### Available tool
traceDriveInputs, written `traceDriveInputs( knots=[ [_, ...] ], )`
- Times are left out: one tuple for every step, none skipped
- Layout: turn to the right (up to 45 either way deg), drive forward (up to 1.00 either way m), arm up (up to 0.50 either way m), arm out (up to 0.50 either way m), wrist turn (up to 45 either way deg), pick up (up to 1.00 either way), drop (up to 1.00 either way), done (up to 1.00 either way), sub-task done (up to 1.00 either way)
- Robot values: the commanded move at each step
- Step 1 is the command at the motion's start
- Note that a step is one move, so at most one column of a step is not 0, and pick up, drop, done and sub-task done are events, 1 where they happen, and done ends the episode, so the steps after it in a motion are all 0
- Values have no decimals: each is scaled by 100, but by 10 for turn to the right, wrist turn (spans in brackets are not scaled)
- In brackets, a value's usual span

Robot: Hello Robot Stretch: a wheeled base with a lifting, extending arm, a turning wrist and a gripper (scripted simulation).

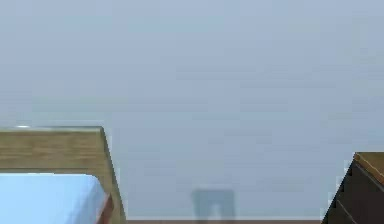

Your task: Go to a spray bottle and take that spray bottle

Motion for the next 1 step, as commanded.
traceDriveInputs(
  knots=[
    [450, 0, 0, 0, 0, 0, 0, 0, 0]
  ],
)
